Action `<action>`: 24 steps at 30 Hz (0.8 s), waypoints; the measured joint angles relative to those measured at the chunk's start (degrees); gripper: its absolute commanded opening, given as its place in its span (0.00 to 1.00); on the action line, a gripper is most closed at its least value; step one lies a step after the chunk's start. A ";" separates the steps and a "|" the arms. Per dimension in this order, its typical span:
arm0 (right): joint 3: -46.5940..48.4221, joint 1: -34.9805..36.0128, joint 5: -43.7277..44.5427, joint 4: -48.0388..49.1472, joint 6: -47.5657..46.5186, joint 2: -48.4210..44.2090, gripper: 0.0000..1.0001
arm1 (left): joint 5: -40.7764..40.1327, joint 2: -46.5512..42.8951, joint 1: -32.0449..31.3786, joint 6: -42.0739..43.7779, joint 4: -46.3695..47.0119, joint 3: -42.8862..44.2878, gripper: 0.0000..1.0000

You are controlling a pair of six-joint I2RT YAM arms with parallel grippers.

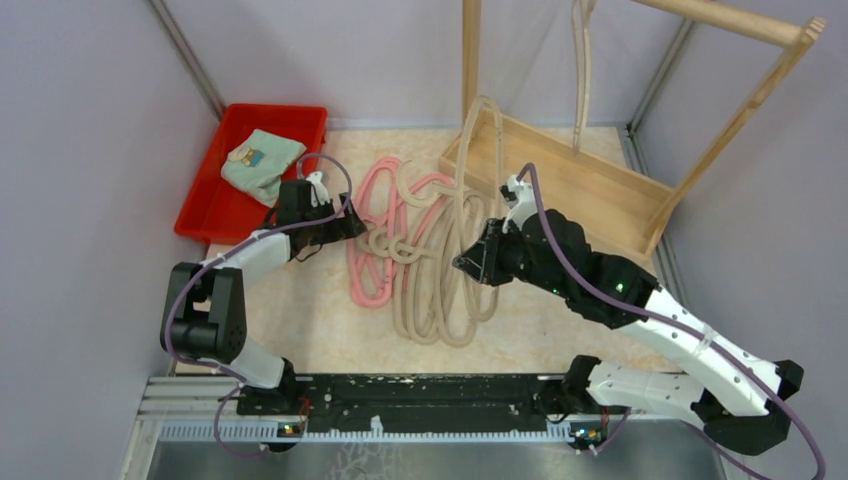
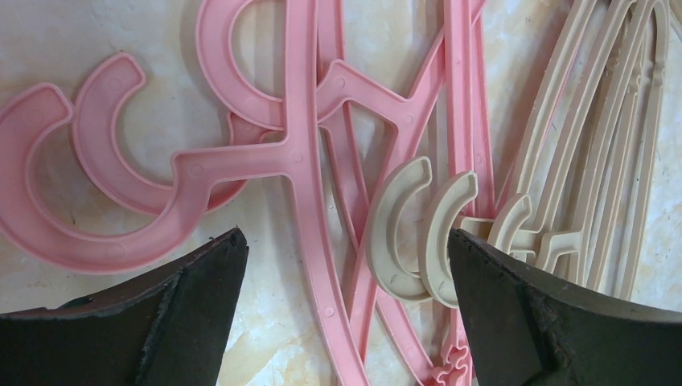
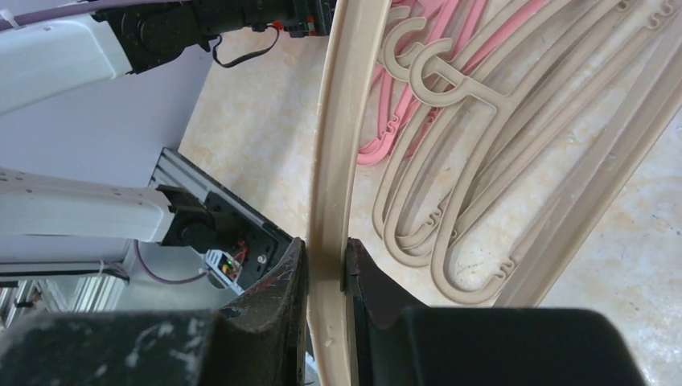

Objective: Organize the hangers

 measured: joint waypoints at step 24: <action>17.99 -0.90 19.41 -9.33 -1.99 -7.87 0.00 | 1.09 0.00 0.00 -1.92 1.16 0.09 1.00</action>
